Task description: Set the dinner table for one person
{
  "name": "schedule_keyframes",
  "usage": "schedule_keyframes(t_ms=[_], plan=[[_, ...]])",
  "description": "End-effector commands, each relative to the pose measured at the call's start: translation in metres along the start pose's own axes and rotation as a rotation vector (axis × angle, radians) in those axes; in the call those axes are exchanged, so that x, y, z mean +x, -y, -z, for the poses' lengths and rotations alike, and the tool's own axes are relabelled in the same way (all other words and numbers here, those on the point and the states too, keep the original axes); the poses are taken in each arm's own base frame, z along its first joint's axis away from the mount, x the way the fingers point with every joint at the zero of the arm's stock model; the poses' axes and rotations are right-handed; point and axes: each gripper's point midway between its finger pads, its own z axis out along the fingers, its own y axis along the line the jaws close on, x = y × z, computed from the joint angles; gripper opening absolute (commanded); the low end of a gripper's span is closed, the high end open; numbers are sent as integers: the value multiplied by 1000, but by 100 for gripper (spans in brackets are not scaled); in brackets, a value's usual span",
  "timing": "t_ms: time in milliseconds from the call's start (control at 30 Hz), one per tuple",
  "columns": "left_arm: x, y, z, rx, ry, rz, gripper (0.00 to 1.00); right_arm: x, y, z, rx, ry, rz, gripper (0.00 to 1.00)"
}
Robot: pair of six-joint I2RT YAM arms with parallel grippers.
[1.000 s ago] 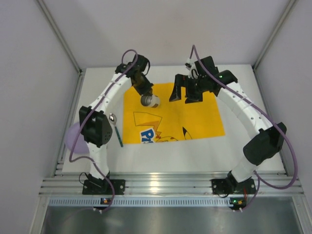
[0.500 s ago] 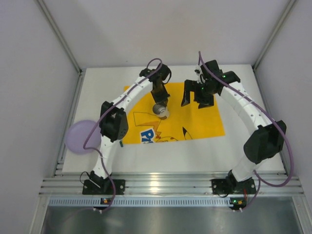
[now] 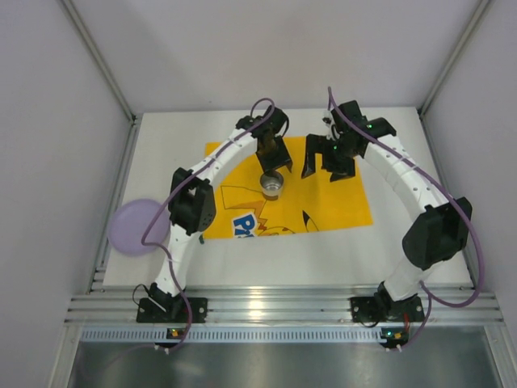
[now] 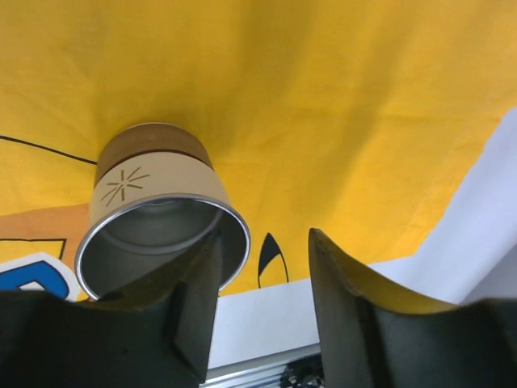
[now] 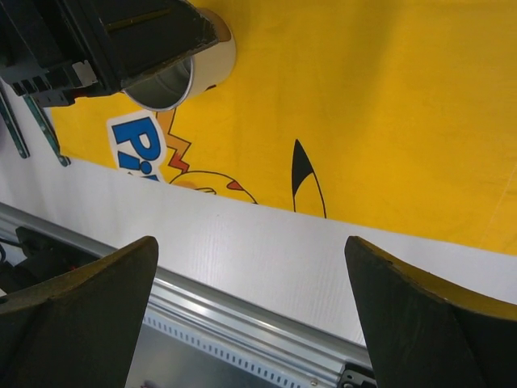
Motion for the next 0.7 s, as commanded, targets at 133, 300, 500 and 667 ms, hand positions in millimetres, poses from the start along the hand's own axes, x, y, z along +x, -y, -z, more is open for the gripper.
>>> schedule_keyframes(t_ms=[133,300,500,667], plan=[[-20,55,58,236,60,12,57,-3,9,5,16,34,1,100],[-52,56,116,310,168,58,58,-14,0,-15,-22,16,-11,100],[-88,-30,145,181,260,130,58,-29,-23,-39,-35,-20,12,100],[-85,-139,166,9,324,215,57,-36,-36,-73,-25,-61,3,100]])
